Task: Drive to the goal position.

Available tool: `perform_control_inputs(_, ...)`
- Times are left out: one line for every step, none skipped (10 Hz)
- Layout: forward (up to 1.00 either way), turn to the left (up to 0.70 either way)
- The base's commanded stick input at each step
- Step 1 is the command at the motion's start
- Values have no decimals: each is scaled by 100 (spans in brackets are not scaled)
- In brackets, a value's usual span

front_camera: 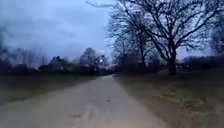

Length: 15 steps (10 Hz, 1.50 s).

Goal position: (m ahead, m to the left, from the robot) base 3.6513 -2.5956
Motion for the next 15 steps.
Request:
perform_control_inputs(100, 4)
perform_control_inputs(100, 4)
perform_control_inputs(100, 4)
perform_control_inputs(100, 4)
perform_control_inputs(100, 4)
perform_control_inputs(100, 4)
perform_control_inputs(100, 7)
perform_control_inputs(100, 12)
perform_control_inputs(100, 16)
perform_control_inputs(100, 18)
perform_control_inputs(100, 4)
perform_control_inputs(100, 4)
perform_control_inputs(100, 4)
perform_control_inputs(100, 4)
perform_control_inputs(100, 4)
